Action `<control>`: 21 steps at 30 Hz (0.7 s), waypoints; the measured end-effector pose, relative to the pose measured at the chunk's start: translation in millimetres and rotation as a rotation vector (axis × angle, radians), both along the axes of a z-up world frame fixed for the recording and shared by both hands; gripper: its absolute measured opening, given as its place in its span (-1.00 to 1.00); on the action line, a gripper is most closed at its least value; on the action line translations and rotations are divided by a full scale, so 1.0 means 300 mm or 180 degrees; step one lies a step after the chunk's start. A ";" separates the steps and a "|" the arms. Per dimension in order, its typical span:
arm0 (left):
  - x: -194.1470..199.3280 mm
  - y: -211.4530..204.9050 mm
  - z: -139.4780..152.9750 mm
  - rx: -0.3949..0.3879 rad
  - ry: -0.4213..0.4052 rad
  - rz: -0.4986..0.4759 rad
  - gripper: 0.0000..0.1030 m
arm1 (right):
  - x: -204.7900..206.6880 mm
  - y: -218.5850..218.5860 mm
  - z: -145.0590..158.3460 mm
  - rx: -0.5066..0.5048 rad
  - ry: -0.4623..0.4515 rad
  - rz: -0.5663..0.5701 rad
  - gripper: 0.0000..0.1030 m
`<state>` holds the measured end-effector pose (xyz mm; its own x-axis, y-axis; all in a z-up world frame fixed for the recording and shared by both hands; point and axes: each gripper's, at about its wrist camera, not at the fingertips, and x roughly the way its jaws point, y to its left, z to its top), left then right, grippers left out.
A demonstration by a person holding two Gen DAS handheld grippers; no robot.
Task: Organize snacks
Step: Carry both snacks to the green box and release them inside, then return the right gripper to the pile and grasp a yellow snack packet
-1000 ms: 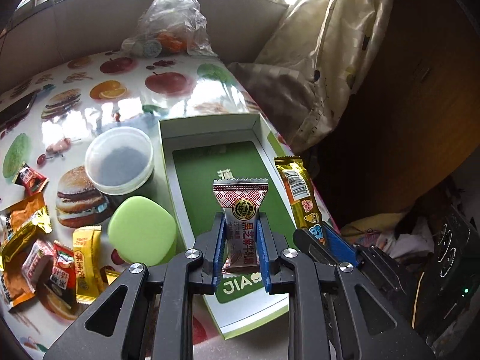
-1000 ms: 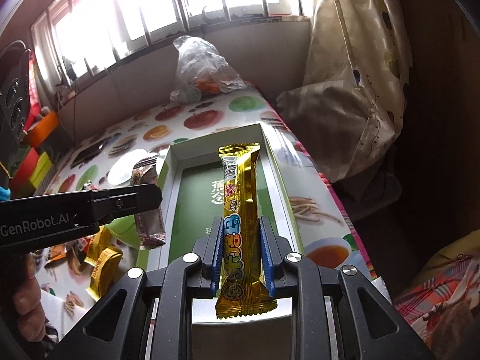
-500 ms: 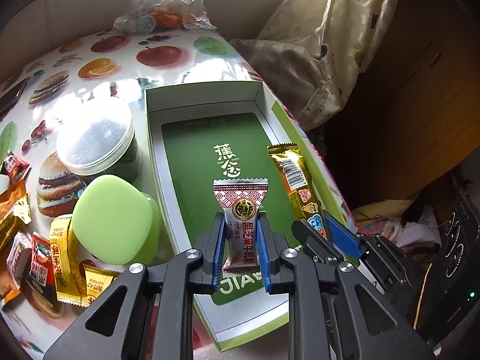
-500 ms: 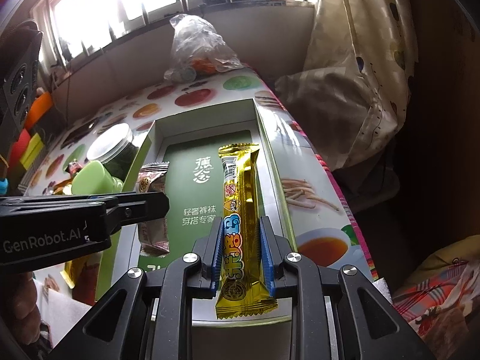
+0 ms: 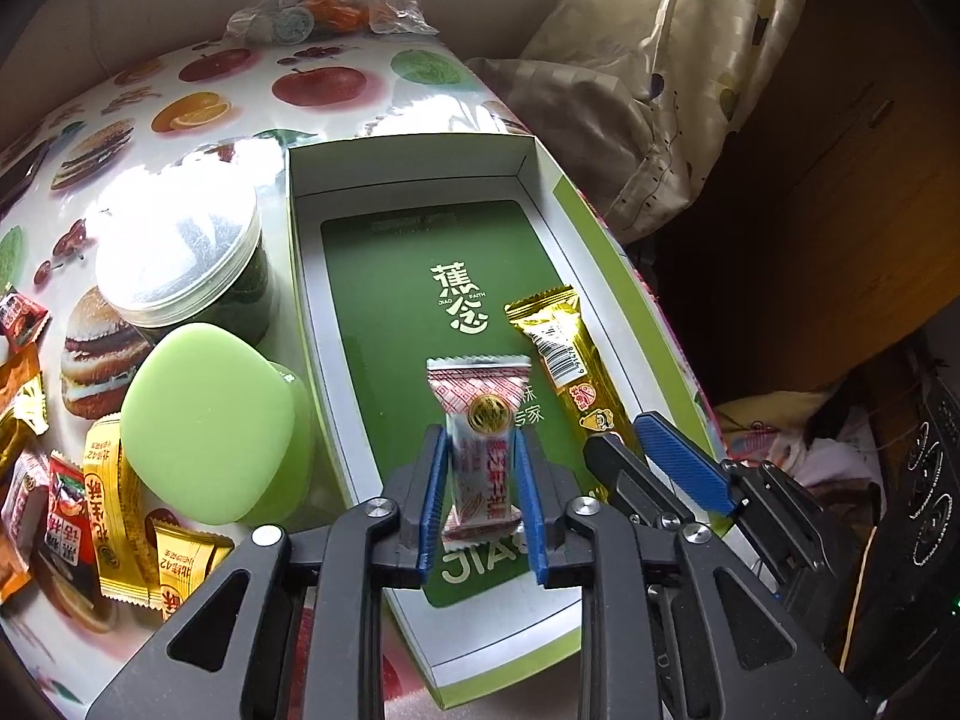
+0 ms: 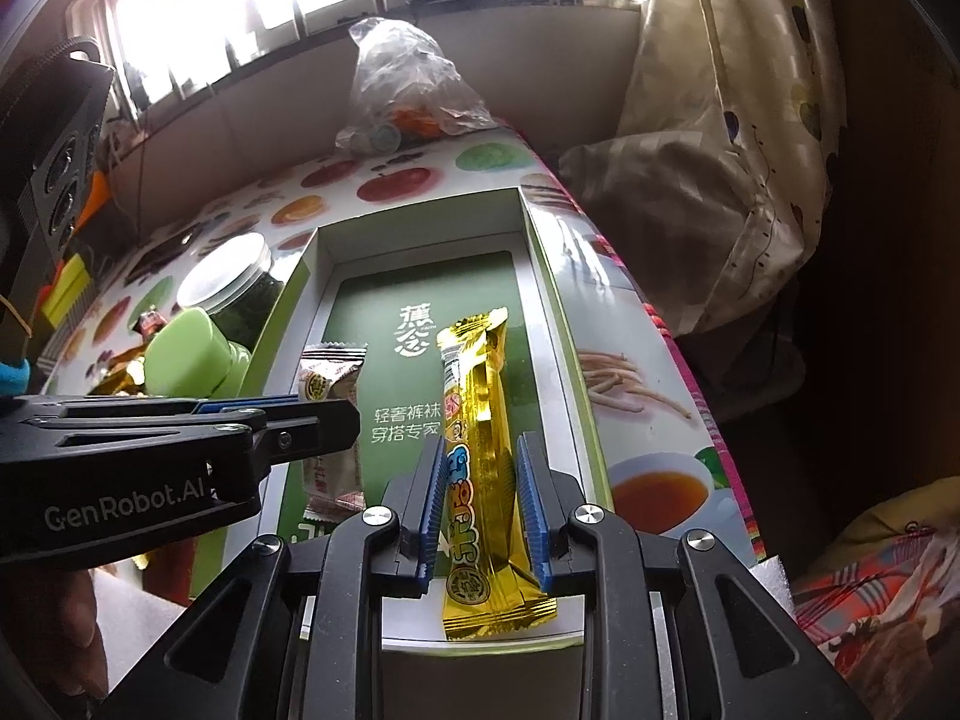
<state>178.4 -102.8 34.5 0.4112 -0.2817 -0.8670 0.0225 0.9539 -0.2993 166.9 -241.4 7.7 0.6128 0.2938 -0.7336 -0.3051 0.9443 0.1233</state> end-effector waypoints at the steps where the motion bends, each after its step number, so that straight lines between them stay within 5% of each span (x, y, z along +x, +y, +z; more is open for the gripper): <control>1: 0.001 0.001 0.001 0.0002 -0.0007 0.0000 -0.35 | -0.001 0.002 0.000 -0.0011 -0.0006 -0.0001 -0.51; 11: -0.022 0.015 0.039 -0.0026 -0.0096 0.0001 -0.25 | -0.032 -0.008 0.016 -0.0050 -0.0027 -0.0098 -0.39; 21: -0.121 0.041 0.142 0.0103 -0.0454 -0.0011 -0.23 | -0.100 -0.005 0.072 0.0008 -0.0119 -0.0183 -0.27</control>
